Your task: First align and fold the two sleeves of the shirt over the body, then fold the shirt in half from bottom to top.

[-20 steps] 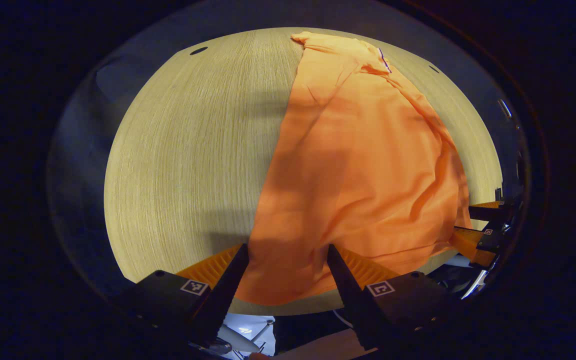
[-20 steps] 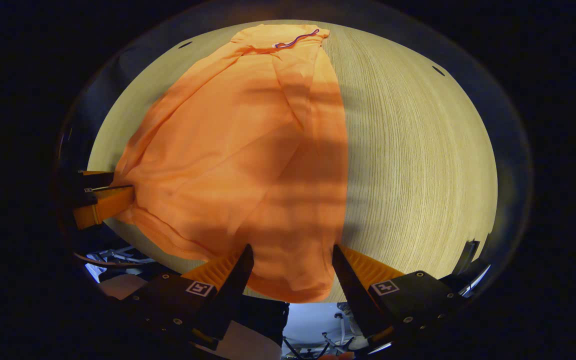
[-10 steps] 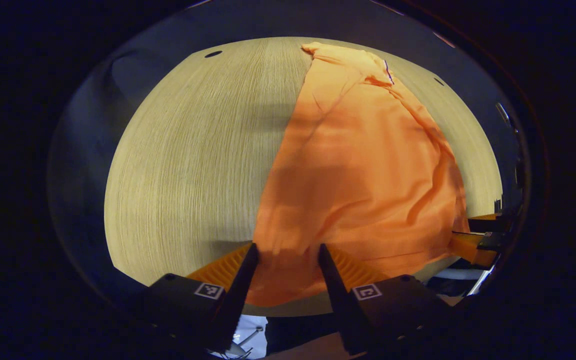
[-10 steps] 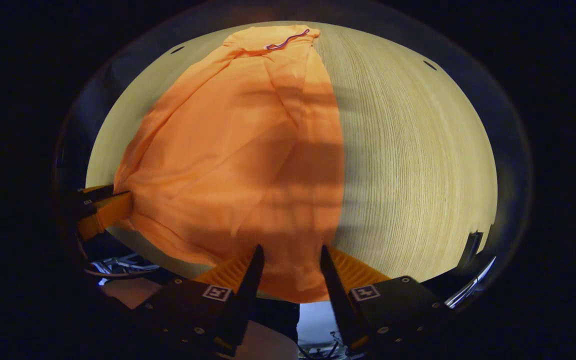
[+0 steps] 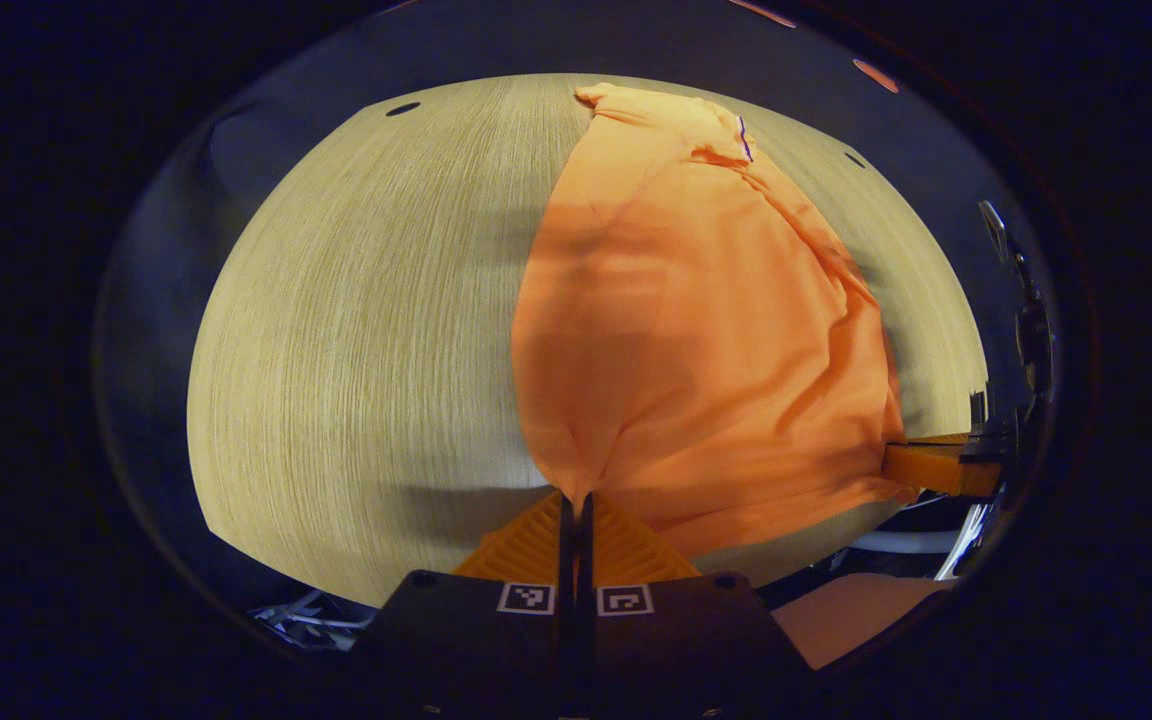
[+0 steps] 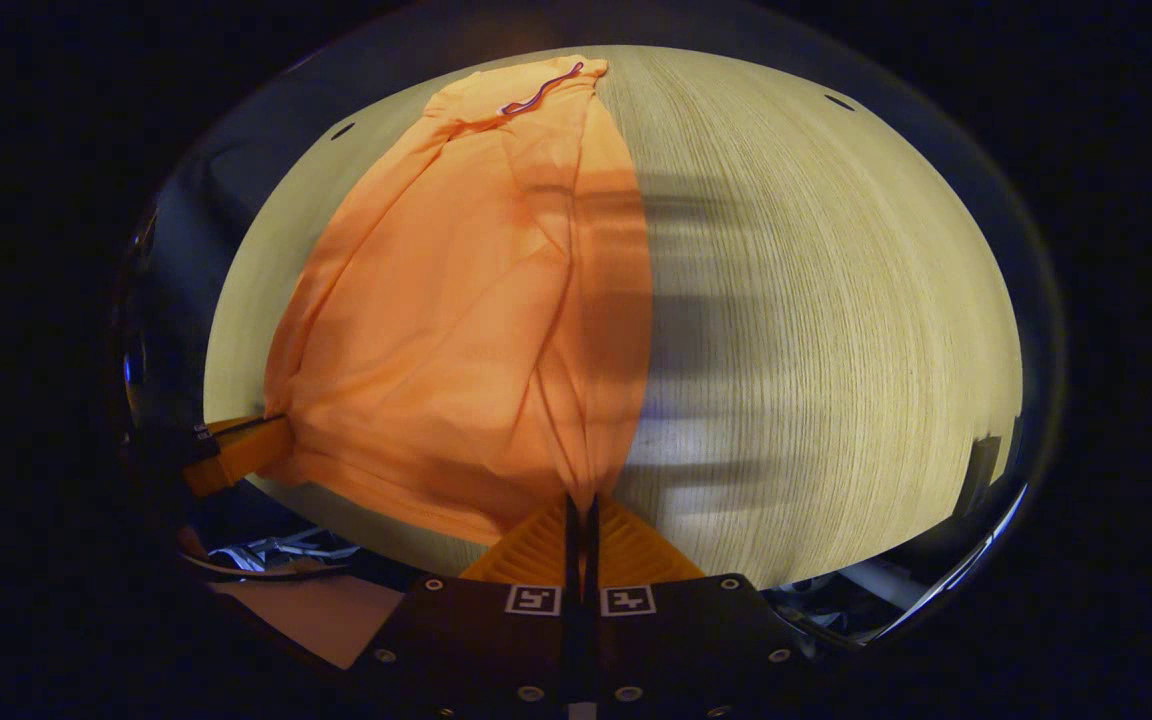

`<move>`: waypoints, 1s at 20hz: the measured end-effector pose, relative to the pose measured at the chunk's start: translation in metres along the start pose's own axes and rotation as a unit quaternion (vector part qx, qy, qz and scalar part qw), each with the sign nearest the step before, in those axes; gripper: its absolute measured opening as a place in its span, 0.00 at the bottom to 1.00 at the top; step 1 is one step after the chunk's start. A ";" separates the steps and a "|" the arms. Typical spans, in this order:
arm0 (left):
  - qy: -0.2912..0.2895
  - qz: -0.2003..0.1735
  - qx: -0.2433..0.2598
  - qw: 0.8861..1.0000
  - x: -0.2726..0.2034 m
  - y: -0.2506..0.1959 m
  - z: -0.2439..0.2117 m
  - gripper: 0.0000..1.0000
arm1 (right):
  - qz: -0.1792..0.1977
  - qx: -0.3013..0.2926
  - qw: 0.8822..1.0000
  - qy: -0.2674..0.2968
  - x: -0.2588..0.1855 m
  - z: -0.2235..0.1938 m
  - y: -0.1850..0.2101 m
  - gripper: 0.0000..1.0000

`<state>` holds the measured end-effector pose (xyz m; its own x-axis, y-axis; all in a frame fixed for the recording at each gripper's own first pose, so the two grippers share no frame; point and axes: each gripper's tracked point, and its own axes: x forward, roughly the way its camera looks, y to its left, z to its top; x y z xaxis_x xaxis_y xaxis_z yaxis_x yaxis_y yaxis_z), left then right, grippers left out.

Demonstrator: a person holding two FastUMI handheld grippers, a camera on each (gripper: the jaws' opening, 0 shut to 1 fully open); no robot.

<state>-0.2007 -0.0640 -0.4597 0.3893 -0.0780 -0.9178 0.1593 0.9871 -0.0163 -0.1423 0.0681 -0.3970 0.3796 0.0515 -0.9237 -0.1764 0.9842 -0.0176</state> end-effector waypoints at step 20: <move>-0.089 -0.027 0.011 0.996 -0.066 -0.019 0.128 0.01 | 0.035 -0.012 0.992 -0.117 -0.090 0.143 -0.013 0.00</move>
<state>-0.1137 -0.0952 -0.3483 0.5344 -0.1559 -0.8307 0.2037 0.9776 -0.0525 -0.0445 0.0754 -0.2585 0.5665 0.1601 -0.8084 -0.2304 0.9726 0.0312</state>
